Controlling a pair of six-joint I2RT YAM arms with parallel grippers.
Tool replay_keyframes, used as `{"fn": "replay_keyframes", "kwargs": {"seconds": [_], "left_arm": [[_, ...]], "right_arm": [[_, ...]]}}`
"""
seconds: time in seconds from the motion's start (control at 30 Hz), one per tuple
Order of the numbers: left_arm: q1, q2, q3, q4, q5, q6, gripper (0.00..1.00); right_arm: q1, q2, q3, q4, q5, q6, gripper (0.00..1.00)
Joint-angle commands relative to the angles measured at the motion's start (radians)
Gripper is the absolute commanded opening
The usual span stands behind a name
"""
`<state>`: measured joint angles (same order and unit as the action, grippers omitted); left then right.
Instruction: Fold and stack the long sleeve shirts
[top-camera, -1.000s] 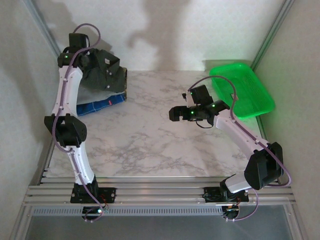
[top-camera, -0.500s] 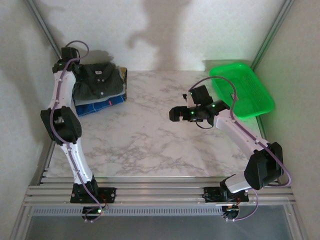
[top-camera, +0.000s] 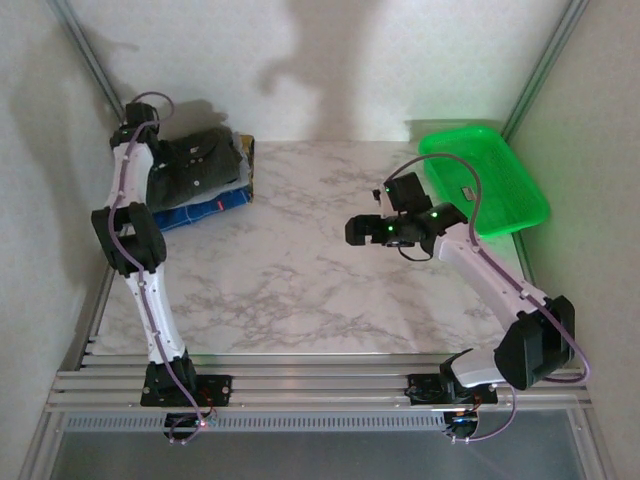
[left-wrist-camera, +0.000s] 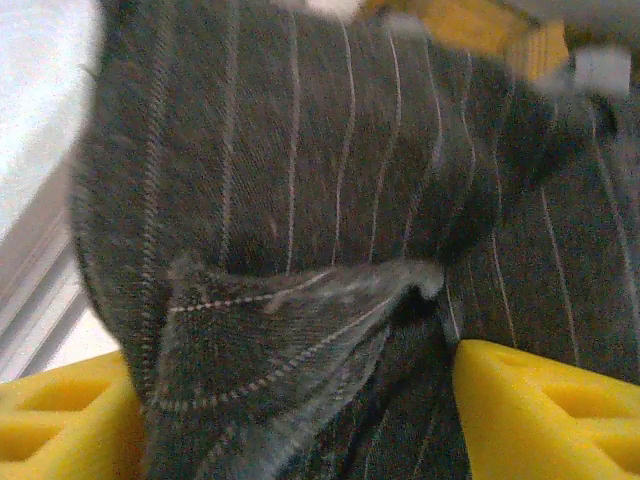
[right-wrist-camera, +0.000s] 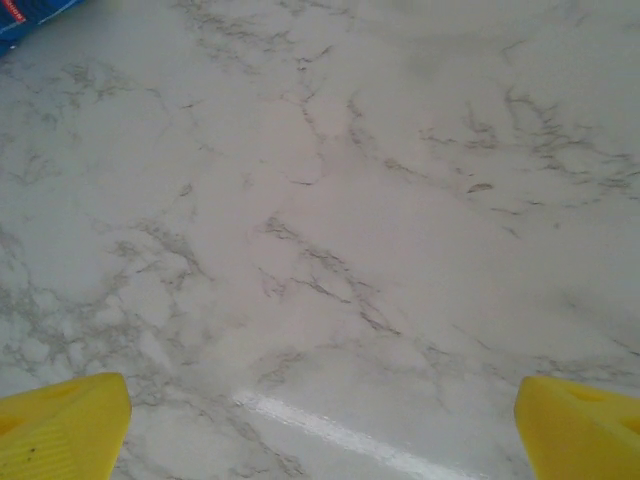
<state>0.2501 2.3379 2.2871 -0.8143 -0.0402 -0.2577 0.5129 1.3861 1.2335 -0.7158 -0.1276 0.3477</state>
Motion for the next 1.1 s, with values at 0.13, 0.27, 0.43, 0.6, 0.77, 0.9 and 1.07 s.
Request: {"fn": "replay_keyframes", "kwargs": {"seconds": [0.13, 0.27, 0.43, 0.6, 0.77, 0.9, 1.07], "left_arm": [[0.059, -0.128, 0.165, -0.012, 0.009, -0.082, 1.00], [0.056, -0.271, 0.107, 0.054, 0.047, -0.093, 1.00], [-0.012, -0.495, 0.024, 0.187, 0.097, -0.049, 0.99], [-0.182, -0.809, -0.261, 0.424, -0.005, 0.063, 1.00], [-0.283, -1.230, -0.837, 0.772, -0.082, 0.080, 1.00], [-0.284, -1.514, -1.314, 0.868, -0.103, 0.084, 0.99], [-0.281, -1.829, -1.933, 1.184, -0.130, 0.165, 1.00]], "right_arm": [[0.004, -0.118, 0.053, -0.037, 0.154, -0.054, 0.99], [0.003, -0.208, 0.012, 0.000, 0.245, -0.035, 0.99], [-0.003, -0.325, -0.050, 0.028, 0.355, -0.050, 0.99], [-0.013, -0.412, -0.098, 0.037, 0.422, -0.079, 0.99], [-0.029, -0.517, -0.195, 0.088, 0.494, -0.097, 0.99], [-0.057, -0.595, -0.348, 0.177, 0.562, -0.128, 0.99], [-0.094, -0.723, -0.611, 0.394, 0.631, -0.176, 0.99]]}}
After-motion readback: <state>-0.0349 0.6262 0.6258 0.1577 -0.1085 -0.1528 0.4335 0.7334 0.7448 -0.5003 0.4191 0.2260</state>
